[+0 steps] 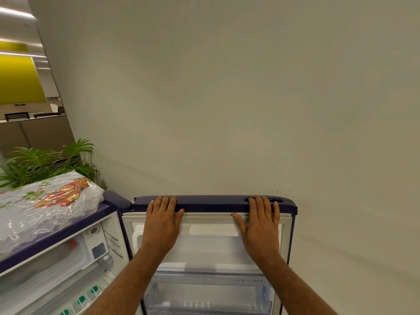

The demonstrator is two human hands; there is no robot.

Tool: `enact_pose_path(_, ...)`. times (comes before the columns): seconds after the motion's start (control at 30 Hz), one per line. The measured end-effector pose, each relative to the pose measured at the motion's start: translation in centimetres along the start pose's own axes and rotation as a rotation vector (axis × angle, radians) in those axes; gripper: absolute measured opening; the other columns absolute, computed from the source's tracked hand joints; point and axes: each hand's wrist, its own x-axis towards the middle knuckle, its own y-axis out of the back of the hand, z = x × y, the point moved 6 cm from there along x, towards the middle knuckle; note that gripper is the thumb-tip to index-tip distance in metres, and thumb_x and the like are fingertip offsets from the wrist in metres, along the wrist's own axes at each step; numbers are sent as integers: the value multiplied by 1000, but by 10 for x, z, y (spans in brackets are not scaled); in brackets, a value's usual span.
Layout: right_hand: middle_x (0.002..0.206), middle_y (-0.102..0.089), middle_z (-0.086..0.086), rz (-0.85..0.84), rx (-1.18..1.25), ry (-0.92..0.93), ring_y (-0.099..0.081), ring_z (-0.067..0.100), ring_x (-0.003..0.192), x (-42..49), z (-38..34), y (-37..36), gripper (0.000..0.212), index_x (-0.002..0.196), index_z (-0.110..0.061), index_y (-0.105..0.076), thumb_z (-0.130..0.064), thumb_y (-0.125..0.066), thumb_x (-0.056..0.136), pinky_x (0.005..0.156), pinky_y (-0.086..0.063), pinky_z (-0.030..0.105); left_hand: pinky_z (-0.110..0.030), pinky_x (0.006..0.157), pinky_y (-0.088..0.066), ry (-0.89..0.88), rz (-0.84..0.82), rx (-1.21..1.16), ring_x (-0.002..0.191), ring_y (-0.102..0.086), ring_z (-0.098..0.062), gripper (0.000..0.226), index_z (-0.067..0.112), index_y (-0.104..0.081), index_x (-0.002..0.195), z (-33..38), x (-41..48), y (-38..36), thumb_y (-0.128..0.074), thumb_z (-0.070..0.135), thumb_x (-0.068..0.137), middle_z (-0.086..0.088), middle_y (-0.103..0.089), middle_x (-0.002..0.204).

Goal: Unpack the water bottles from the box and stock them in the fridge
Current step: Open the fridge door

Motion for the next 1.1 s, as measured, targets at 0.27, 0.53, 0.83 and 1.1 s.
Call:
enact_pose_path(0.27,142,-50,10,13,23,16,-36,30,141,12,4,-8,67,136,-12,-53,-62,-34,96,120,-14,54,-41,129,-2,22,-97,54,157,-24,-26,115,19,-31,162,3,3,2,31,74,82,-5,-34,166)
enact_pose_path(0.53,136,-54,11,6,26,44,-40,32,137,25,9,-16,63,132,-12,-56,-59,-39,94,119,-17,56,-39,129,5,51,-129,82,159,-14,-24,123,20,-21,165,8,8,2,41,74,73,-3,-24,170)
enact_pose_path(0.83,146,-46,14,-6,59,68,-31,33,143,26,10,-17,71,137,-9,-53,-63,-33,95,120,-14,55,-34,126,10,70,-153,22,161,-7,-21,124,22,-14,166,7,6,6,38,80,69,-2,-16,173)
enact_pose_path(1.1,148,-42,16,49,198,91,-28,34,144,26,-36,6,69,135,-9,-51,-62,-31,95,121,-13,53,-25,123,12,166,37,-94,158,5,-11,83,22,-21,165,-16,-36,48,-4,69,98,0,-14,173)
